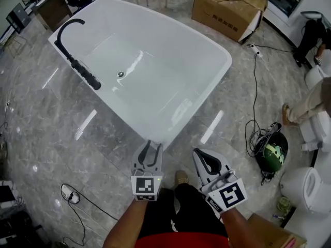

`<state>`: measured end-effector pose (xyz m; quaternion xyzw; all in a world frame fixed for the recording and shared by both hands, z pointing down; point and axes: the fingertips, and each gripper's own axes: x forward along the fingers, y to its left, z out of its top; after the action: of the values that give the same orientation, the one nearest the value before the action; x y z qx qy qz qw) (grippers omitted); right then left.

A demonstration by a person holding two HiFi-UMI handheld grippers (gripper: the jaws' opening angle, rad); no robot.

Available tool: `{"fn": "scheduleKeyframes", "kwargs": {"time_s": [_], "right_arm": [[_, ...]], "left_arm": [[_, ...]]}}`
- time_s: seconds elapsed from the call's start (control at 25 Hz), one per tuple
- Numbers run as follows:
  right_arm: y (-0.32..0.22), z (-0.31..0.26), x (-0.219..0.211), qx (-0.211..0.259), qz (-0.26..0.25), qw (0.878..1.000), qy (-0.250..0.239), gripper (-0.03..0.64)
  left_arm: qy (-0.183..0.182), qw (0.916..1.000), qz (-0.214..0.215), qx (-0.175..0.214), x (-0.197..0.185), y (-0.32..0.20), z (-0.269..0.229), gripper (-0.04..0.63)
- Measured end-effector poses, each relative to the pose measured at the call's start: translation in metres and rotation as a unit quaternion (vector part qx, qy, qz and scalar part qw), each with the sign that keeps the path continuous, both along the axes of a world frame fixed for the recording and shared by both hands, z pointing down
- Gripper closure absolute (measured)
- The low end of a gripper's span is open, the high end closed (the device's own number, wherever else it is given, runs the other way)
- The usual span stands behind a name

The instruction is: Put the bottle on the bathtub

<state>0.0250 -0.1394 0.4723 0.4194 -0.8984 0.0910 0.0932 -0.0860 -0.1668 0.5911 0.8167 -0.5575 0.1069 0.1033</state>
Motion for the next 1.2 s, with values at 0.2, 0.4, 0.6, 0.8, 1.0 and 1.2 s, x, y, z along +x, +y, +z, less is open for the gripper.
{"fn": "scheduleKeyframes", "kwargs": {"time_s": [0.2,0.4,0.6,0.8,1.0,1.2], "right_arm": [[-0.005,-0.012,-0.002,0.008,-0.009,1.0,-0.009,0.612],[-0.004,-0.031,-0.004,0.018,-0.017,0.999,-0.022,0.612],[-0.001,-0.06,-0.013,0.035,-0.036,0.998,-0.039,0.612],[0.01,-0.089,-0.019,0.056,-0.05,0.995,-0.062,0.612],[0.019,-0.12,-0.02,0.072,-0.062,0.992,-0.079,0.612],[0.026,-0.134,-0.016,0.085,-0.068,0.991,-0.084,0.612]], "left_arm": [[0.012,0.9996,-0.014,0.023,-0.004,0.007,-0.045,0.469],[0.027,0.9985,-0.017,0.044,-0.003,0.018,-0.106,0.497],[0.024,0.9968,-0.008,0.077,-0.003,0.022,-0.16,0.557],[0.022,0.9953,-0.004,0.094,-0.001,0.035,-0.2,0.578],[0.015,0.994,0.002,0.108,0.0,0.046,-0.234,0.583],[0.014,0.9928,0.004,0.119,0.003,0.058,-0.253,0.584]]}}
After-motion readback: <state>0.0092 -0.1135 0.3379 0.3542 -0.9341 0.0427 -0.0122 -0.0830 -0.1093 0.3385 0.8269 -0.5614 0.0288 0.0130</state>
